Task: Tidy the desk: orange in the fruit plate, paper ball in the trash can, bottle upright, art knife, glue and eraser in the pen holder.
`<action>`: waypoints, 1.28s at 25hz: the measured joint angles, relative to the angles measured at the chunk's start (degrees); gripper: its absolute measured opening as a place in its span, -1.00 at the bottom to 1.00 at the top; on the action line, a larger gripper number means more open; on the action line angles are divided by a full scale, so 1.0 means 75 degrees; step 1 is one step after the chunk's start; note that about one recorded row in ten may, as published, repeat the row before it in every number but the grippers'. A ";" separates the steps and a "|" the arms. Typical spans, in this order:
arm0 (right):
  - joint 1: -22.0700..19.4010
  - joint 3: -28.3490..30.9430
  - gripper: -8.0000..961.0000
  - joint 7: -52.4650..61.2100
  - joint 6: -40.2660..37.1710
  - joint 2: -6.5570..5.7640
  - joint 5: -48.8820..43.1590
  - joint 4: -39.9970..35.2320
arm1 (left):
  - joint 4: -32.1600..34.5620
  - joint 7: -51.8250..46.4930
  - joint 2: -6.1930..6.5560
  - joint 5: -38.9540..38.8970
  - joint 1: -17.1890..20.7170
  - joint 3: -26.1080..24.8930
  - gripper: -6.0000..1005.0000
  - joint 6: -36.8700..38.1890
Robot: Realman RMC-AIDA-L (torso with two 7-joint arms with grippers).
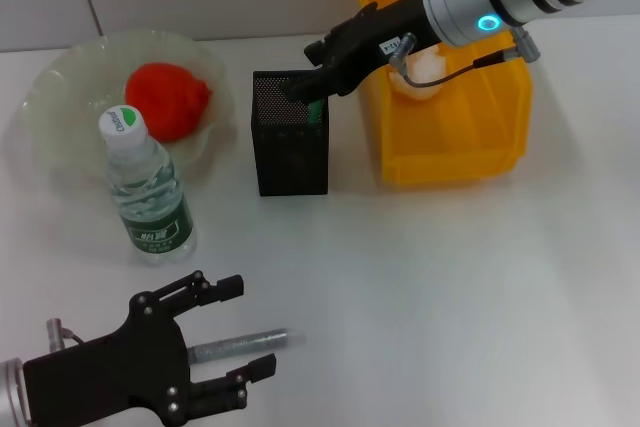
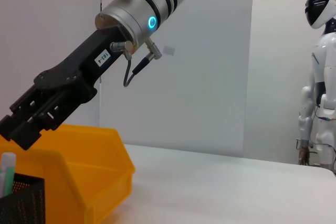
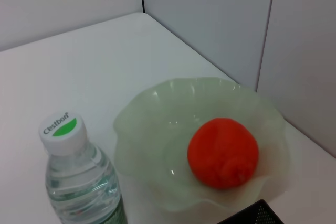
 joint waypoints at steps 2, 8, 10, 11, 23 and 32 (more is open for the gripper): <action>-0.0033 0.0002 0.08 0.0000 -0.0028 0.0003 0.0021 -0.0105 | 0.0000 -0.0003 0.0000 0.0000 0.0005 0.0004 0.62 0.0004; -0.0496 0.0006 0.30 0.0001 -0.0207 0.0003 0.0410 -0.0973 | 0.0000 0.0003 0.0004 0.0000 0.0027 0.0003 0.62 0.0038; -0.0797 0.0032 0.30 0.0017 -0.0439 -0.0004 0.0618 -0.1544 | 0.0000 0.0004 0.0012 0.0000 0.0035 -0.0002 0.62 0.0066; -0.1285 0.0063 0.30 0.0029 -0.0765 -0.0008 0.0955 -0.2324 | 0.0000 0.0006 0.0021 -0.0004 0.0037 -0.0003 0.62 0.0104; -0.4649 0.0640 0.30 -0.1093 -0.2506 0.0007 0.3306 -0.5051 | 0.0097 -0.0059 0.0045 -0.0018 -0.0191 -0.0161 0.60 0.0303; -0.5604 0.2736 0.30 -0.3593 -0.4949 -0.0016 0.4687 -0.2540 | 0.0139 -0.0073 0.0040 0.0006 -0.0420 -0.0214 0.59 0.0289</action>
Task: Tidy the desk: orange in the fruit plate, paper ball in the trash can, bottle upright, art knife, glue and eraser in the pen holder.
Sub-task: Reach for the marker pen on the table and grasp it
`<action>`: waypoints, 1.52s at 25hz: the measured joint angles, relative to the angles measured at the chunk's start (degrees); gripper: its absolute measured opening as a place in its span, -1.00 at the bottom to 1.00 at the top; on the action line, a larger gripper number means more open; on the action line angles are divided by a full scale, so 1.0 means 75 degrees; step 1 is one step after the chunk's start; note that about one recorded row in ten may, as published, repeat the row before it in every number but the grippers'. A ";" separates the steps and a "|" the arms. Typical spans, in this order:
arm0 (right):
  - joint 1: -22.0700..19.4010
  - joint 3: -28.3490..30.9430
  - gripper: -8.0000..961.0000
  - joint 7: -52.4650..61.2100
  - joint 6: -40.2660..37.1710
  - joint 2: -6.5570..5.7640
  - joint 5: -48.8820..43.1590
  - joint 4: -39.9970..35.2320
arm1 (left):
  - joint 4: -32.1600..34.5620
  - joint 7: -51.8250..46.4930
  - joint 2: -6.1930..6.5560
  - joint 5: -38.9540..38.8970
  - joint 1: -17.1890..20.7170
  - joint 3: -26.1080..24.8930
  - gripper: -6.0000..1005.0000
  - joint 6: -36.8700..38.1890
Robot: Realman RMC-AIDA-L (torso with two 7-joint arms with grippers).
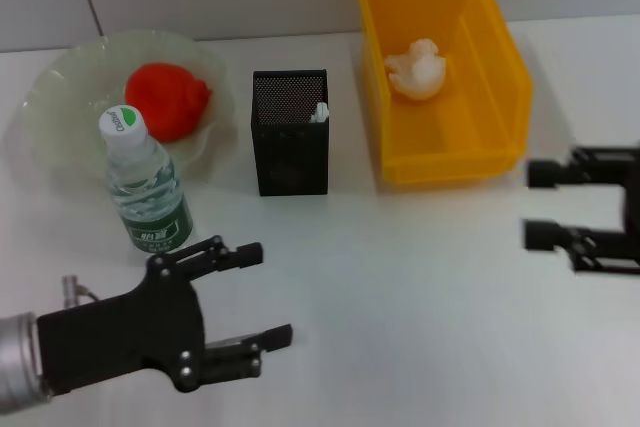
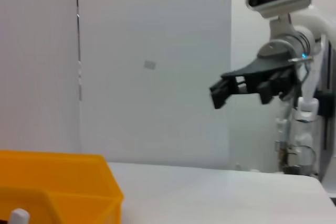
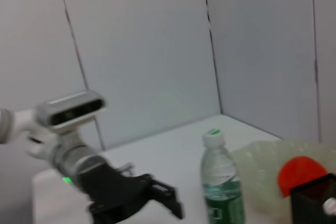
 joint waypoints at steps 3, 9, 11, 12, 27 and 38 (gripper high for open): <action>0.0067 0.0574 0.30 -0.0915 -0.0551 -0.0026 -0.0251 0.0945 | 0.0253 -0.0728 -0.0046 0.0432 -0.0335 -0.0004 0.58 -0.0166; 0.0202 0.1346 0.30 -0.2012 -0.0709 -0.0075 -0.1265 0.2106 | 0.1941 -0.2724 -0.0219 0.1915 -0.0483 0.0158 0.57 -0.0857; 0.0198 0.1479 0.30 -0.2100 -0.0726 -0.0093 -0.1370 0.2208 | 0.1941 -0.2724 -0.0219 0.1915 -0.0483 0.0158 0.57 -0.0857; 0.0157 0.1673 0.30 -0.2317 -0.0738 -0.0121 -0.1513 0.2366 | 0.2883 -0.3670 -0.0239 0.2601 -0.0448 0.0413 0.57 -0.1207; 0.0223 0.1792 0.30 -0.3495 -0.0810 -0.0222 -0.2366 0.3343 | 0.7273 -1.1198 -0.0275 0.8561 -0.2074 0.3663 0.55 -0.0913; 0.0187 0.1809 0.30 -0.3730 -0.0783 -0.0307 -0.2425 0.3597 | 0.6866 -1.2270 -0.0313 0.9481 -0.2807 0.4534 0.53 -0.0592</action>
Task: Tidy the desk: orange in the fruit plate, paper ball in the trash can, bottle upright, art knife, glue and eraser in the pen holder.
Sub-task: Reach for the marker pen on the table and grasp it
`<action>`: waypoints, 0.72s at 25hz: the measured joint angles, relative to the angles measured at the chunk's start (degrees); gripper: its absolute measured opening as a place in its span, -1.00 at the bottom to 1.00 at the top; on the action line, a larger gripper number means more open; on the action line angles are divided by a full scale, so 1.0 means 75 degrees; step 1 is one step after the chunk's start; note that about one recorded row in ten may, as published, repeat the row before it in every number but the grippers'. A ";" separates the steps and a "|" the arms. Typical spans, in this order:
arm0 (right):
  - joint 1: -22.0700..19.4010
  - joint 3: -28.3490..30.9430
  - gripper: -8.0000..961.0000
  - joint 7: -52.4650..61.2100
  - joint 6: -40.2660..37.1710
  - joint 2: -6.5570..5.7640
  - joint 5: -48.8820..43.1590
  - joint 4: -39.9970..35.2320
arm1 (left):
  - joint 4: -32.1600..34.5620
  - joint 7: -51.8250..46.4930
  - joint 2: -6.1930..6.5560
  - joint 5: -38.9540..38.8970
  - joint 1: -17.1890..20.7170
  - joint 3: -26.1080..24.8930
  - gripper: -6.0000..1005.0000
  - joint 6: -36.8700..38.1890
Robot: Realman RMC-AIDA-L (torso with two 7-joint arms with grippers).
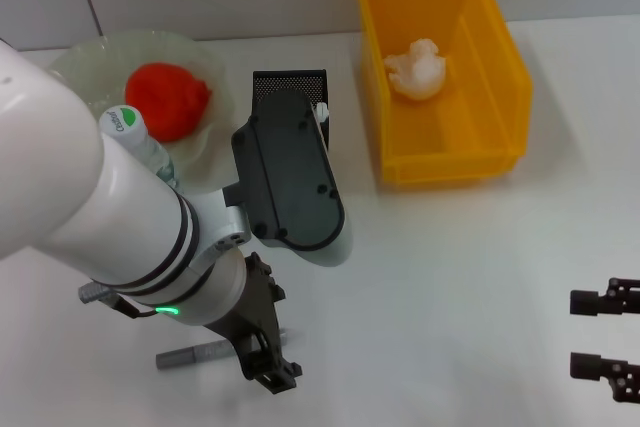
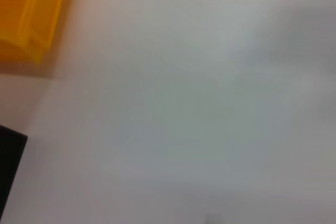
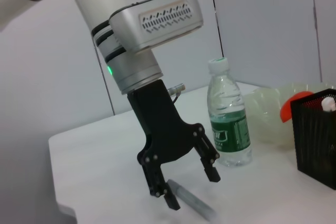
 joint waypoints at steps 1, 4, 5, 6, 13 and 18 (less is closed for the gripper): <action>0.0015 0.0002 0.30 -0.0097 0.0000 -0.0001 -0.0141 0.0028 | -0.0067 -0.0002 -0.0005 0.0027 -0.0018 0.0003 0.53 -0.0018; 0.0079 -0.0003 0.30 -0.0327 0.0000 0.0007 -0.0423 0.0067 | -0.0251 -0.0007 -0.0007 0.0020 -0.0096 0.0000 0.53 -0.0040; 0.0121 -0.0018 0.30 -0.0477 0.0000 0.0011 -0.0463 0.0175 | -0.0373 -0.0012 -0.0008 0.0010 -0.0156 0.0011 0.53 -0.0080; 0.0121 -0.0018 0.30 -0.0477 0.0000 0.0011 -0.0463 0.0175 | -0.0373 -0.0012 -0.0008 0.0010 -0.0156 0.0011 0.53 -0.0080; 0.0301 0.0045 0.35 -0.0611 0.0000 -0.0020 -0.0464 0.0581 | -0.0709 -0.0028 -0.0007 0.0002 -0.0312 0.0022 0.23 -0.0133; 0.0351 0.0122 0.47 -0.0608 0.0147 -0.0025 -0.0464 0.0651 | -0.0811 -0.0030 -0.0007 0.0010 -0.0349 0.0034 0.10 -0.0161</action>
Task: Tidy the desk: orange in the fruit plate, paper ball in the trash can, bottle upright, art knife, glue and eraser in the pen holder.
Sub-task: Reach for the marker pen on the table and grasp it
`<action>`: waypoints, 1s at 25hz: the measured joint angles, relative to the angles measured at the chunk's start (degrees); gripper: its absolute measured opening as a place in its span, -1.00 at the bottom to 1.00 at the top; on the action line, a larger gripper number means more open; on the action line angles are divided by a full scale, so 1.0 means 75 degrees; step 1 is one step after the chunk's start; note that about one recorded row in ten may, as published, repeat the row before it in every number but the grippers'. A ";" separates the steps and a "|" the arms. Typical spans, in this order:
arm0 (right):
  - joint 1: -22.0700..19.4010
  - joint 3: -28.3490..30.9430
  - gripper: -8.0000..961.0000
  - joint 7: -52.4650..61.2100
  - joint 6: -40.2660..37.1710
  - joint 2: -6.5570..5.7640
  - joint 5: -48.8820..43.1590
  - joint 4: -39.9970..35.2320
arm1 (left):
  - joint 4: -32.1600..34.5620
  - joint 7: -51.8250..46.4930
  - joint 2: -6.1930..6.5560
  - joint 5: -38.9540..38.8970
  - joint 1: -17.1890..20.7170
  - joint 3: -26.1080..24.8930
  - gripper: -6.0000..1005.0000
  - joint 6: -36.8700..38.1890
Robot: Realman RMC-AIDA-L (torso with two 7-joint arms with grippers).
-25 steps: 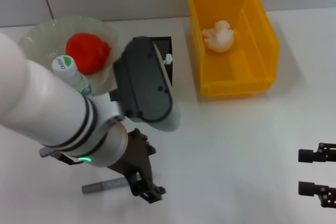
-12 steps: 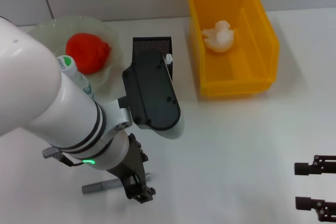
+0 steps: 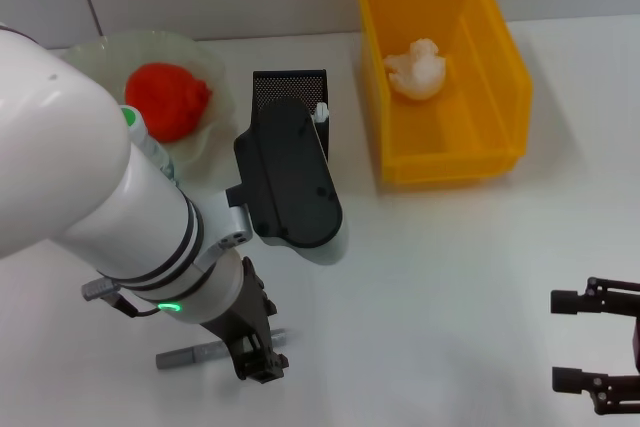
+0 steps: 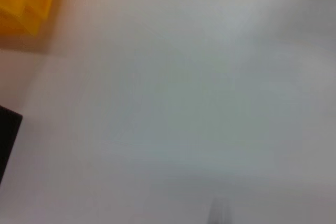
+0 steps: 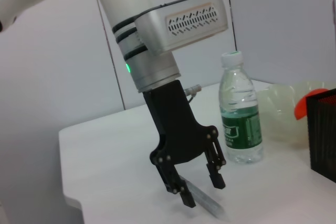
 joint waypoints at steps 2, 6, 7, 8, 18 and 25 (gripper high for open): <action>0.0000 0.0002 0.51 0.0006 0.0054 0.0007 0.0000 0.0001 | -0.0018 0.0000 0.0000 0.0001 -0.0009 -0.0002 0.09 0.0000; -0.0007 0.0003 0.58 0.0030 0.0142 0.0040 0.0000 0.0006 | -0.0398 -0.0076 0.0000 -0.0011 -0.0235 -0.0092 0.03 0.0024; -0.0010 0.0003 0.60 0.0037 0.0151 0.0043 0.0000 0.0007 | -0.0398 -0.0076 0.0000 -0.0011 -0.0235 -0.0092 0.01 0.0024; -0.0018 0.0003 0.62 0.0041 0.0153 0.0044 0.0000 0.0008 | -0.0512 -0.0122 0.0000 -0.0015 -0.0301 -0.0111 0.00 0.0035; -0.0052 0.0003 0.62 0.0043 0.0160 0.0046 0.0003 0.0009 | -0.0720 -0.0177 0.0000 -0.0013 -0.0416 -0.0079 -0.15 0.0050; -0.0045 0.0003 0.62 0.0032 0.0171 0.0046 0.0003 0.0009 | -0.0783 -0.0177 0.0000 0.0024 -0.0441 -0.0072 -0.53 0.0067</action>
